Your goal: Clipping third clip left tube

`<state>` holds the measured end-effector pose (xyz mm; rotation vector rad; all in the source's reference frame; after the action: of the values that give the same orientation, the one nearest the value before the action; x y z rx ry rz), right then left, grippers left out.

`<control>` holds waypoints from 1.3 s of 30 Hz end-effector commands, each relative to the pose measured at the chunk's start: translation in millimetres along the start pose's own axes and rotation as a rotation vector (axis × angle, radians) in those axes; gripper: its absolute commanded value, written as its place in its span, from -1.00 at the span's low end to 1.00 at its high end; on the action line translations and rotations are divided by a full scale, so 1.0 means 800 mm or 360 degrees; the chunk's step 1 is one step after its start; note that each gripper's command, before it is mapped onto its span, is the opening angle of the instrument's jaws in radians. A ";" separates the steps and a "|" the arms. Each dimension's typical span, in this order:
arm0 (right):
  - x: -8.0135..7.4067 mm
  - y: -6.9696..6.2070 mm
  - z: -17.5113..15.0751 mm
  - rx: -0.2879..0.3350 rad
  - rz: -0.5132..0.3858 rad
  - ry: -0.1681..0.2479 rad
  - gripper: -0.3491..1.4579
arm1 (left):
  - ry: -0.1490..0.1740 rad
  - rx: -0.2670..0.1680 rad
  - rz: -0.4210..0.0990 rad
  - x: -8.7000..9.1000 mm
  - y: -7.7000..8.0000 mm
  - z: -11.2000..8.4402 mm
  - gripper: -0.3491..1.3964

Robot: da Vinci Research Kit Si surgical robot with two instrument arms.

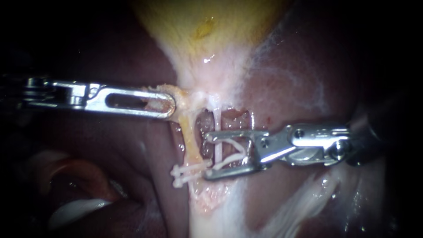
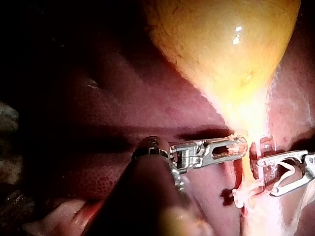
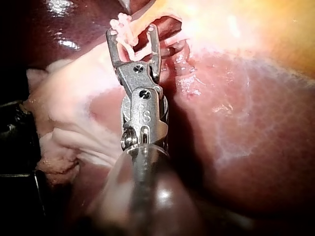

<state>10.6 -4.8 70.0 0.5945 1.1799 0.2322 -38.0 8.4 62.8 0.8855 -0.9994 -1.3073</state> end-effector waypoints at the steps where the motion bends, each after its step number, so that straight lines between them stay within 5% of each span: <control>1: -0.0002 0.0004 0.0003 0.0000 -0.0001 0.0000 -0.08 | -0.0001 -0.0001 0.0000 0.0000 -0.0002 -0.0001 -1.00; 17: -0.0006 0.0027 0.0039 0.0039 0.0062 -0.0001 -0.09 | -0.0002 -0.0002 -0.0001 0.0001 -0.0005 0.0002 -1.00; 39: 0.0005 0.0060 0.0068 0.0145 0.0318 0.0288 -0.11 | -0.0003 -0.0002 0.0000 -0.0001 -0.0002 0.0008 -1.00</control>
<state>16.3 -2.2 73.7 0.7863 1.3162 0.4123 -38.7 8.5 62.8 0.8832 -1.0001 -1.3092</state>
